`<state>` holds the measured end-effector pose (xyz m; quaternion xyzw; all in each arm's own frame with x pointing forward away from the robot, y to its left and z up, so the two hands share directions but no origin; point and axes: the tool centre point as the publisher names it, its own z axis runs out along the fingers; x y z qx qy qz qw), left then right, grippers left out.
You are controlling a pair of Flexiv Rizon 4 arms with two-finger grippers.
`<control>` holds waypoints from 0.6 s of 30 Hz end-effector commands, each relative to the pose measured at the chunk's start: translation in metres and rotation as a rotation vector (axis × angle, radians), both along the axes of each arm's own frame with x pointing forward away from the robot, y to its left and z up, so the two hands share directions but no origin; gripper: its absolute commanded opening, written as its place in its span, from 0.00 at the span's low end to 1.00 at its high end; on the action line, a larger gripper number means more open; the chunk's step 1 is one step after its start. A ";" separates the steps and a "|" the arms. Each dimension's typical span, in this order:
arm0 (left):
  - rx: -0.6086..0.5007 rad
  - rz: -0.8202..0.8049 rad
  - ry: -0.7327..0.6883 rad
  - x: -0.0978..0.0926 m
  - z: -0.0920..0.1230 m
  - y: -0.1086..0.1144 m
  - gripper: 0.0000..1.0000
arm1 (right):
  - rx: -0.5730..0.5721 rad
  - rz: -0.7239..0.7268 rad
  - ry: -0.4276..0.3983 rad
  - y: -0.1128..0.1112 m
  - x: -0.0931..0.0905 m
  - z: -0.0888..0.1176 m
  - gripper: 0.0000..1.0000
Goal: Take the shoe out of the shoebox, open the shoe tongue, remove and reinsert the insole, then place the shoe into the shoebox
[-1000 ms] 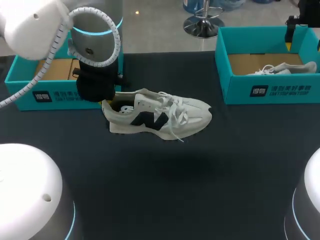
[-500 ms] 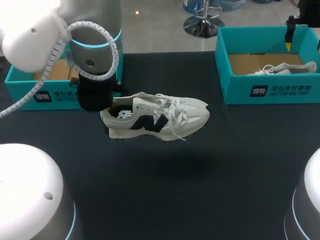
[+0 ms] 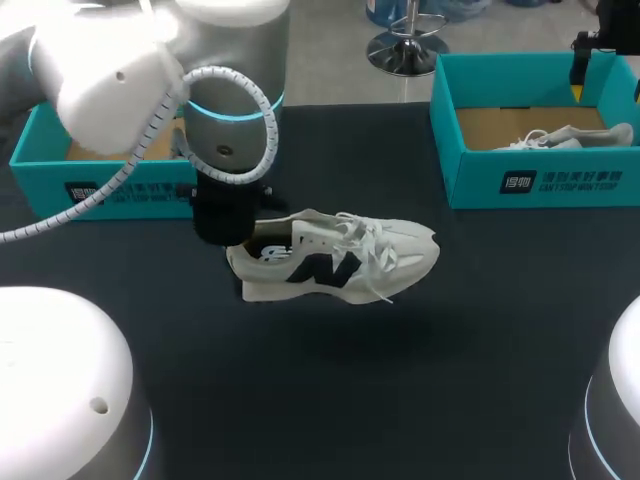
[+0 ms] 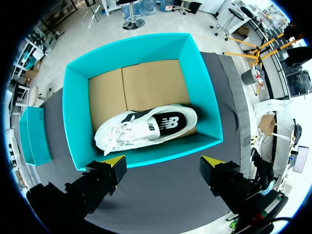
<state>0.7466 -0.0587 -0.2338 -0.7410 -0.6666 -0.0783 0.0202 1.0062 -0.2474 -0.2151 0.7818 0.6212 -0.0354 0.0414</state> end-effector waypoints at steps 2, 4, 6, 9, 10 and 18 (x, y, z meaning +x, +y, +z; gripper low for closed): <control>0.046 0.022 0.022 0.005 -0.036 -0.019 0.00 | 0.000 0.000 0.002 0.000 0.001 0.000 1.00; 0.052 0.036 0.034 0.003 -0.046 -0.021 0.00 | 0.000 0.000 0.002 0.000 0.001 0.000 1.00; 0.066 0.048 0.040 0.003 -0.056 -0.022 0.00 | 0.000 0.000 0.002 0.000 0.001 0.000 1.00; 0.074 0.062 0.047 0.000 -0.068 -0.024 0.00 | 0.000 0.000 0.002 0.000 0.001 0.000 1.00; 0.074 0.068 0.053 0.000 -0.072 -0.025 0.00 | 0.000 0.000 0.002 0.000 0.001 0.000 1.00; 0.094 0.079 0.057 -0.002 -0.095 -0.029 0.00 | 0.000 0.000 0.002 0.000 0.001 0.000 1.00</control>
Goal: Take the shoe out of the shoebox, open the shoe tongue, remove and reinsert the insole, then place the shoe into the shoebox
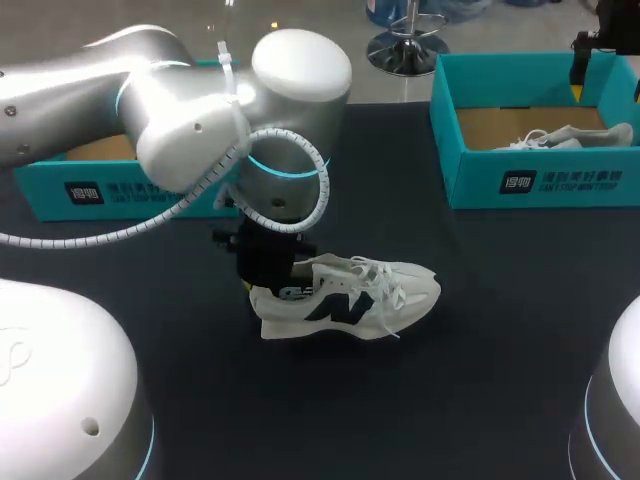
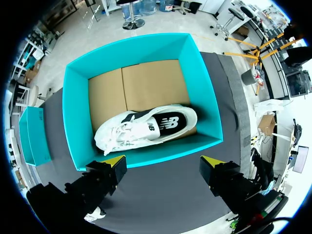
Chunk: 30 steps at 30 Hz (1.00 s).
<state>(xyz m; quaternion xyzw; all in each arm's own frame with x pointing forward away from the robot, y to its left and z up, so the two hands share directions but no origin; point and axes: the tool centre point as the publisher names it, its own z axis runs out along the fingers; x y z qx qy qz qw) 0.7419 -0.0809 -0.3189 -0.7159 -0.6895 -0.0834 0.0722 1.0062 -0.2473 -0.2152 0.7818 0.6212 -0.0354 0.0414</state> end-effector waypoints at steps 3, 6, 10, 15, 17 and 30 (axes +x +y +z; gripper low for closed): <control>0.008 -0.002 0.001 0.002 -0.015 -0.008 0.00 | 0.000 0.000 0.002 0.000 0.001 0.000 1.00; 0.005 -0.011 -0.012 0.000 -0.018 -0.009 0.00 | 0.000 0.000 0.002 0.000 0.001 0.000 1.00; -0.010 -0.038 -0.018 0.000 -0.023 -0.010 0.00 | 0.000 0.000 0.002 0.000 0.001 0.000 1.00; 0.007 -0.039 -0.017 0.000 -0.021 -0.008 1.00 | 0.000 0.000 0.002 0.000 0.001 0.000 1.00; -0.004 -0.037 -0.017 -0.001 -0.016 -0.006 1.00 | 0.000 0.000 0.002 0.000 0.001 0.000 1.00; -0.423 0.181 0.017 -0.023 0.051 0.081 1.00 | 0.000 0.000 0.002 0.000 0.001 0.000 1.00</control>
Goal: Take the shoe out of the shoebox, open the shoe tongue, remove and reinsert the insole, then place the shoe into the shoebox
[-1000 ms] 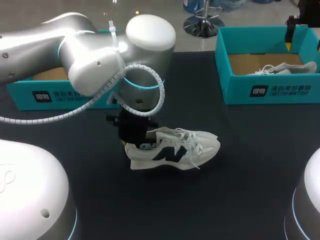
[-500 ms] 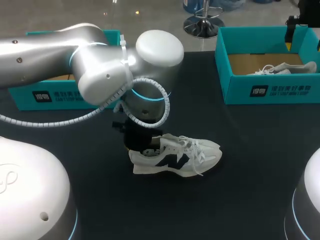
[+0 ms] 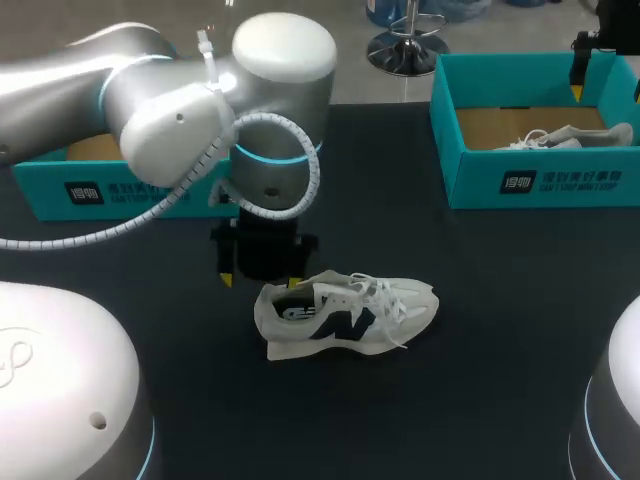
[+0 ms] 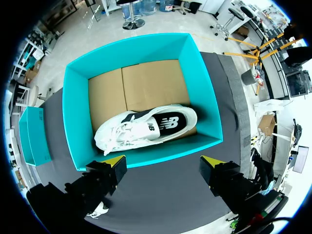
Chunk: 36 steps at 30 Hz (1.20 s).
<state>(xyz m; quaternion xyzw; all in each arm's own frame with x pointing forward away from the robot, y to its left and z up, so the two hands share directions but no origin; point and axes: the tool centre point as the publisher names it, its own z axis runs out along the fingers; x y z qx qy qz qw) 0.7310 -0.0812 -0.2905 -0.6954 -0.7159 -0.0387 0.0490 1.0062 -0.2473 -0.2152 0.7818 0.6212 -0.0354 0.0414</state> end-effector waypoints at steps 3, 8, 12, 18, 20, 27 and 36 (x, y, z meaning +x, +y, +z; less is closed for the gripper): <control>-0.383 0.239 -0.034 -0.027 0.024 0.108 1.00 | 0.000 0.000 0.002 0.000 0.001 0.000 1.00; -0.384 0.298 -0.039 -0.034 0.023 0.121 1.00 | 0.000 0.000 0.002 0.000 0.001 0.000 1.00; -0.384 0.298 -0.039 -0.034 0.023 0.121 1.00 | 0.000 0.000 0.002 0.000 0.001 0.000 1.00; -0.384 0.298 -0.039 -0.034 0.023 0.121 1.00 | 0.000 0.000 0.002 0.000 0.001 0.000 1.00; -0.384 0.298 -0.039 -0.034 0.023 0.121 1.00 | 0.000 0.000 0.002 0.000 0.001 0.000 1.00; -0.563 0.624 0.119 -0.012 0.018 0.135 1.00 | 0.000 0.000 0.002 0.000 0.001 0.000 1.00; -0.769 0.982 0.400 -0.004 0.002 0.149 1.00 | 0.000 0.000 0.002 0.000 0.001 0.000 1.00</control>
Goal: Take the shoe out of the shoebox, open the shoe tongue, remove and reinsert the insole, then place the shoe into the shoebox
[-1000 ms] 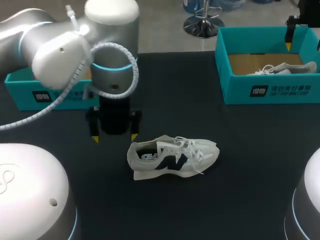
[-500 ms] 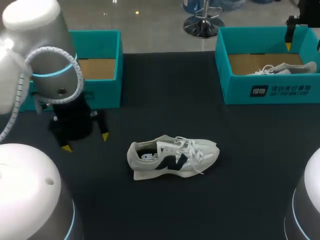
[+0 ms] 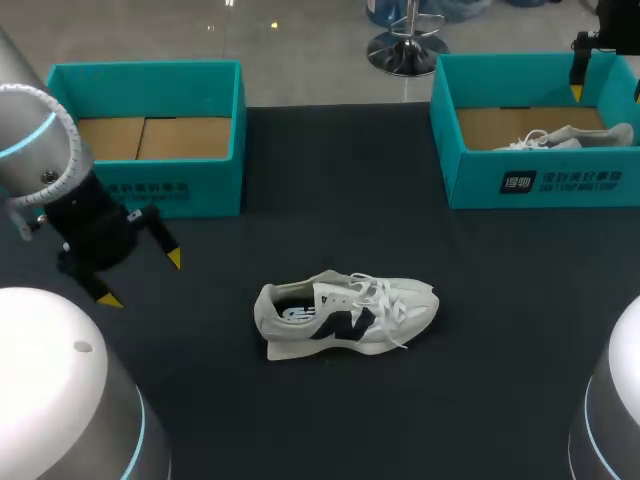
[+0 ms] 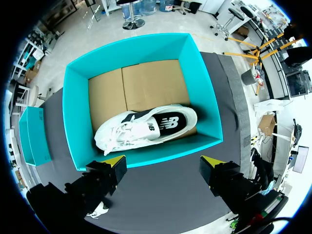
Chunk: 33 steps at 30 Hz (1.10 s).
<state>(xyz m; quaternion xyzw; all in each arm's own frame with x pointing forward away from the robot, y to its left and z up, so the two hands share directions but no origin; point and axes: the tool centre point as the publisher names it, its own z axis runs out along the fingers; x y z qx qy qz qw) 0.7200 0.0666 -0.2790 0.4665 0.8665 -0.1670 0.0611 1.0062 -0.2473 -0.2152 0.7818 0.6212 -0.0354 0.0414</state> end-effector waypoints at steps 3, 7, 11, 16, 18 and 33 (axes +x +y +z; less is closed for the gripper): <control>-0.414 0.403 0.341 0.007 -0.008 -0.003 1.00 | 0.000 0.000 0.002 0.000 0.001 0.000 1.00; -0.442 0.442 0.412 0.004 -0.006 -0.006 1.00 | 0.000 0.000 0.002 0.000 0.001 0.000 1.00; -0.447 0.465 0.490 -0.001 -0.011 -0.006 1.00 | 0.000 0.000 0.002 0.000 0.001 0.000 1.00; -0.425 0.444 0.504 -0.004 -0.014 -0.007 1.00 | 0.000 0.000 0.002 0.000 0.001 0.000 1.00; -0.425 0.444 0.504 -0.004 -0.014 -0.007 1.00 | 0.000 0.000 0.002 0.000 0.001 0.000 1.00; -0.625 0.718 0.592 0.001 -0.035 -0.013 1.00 | 0.000 0.000 0.002 0.000 0.001 0.000 1.00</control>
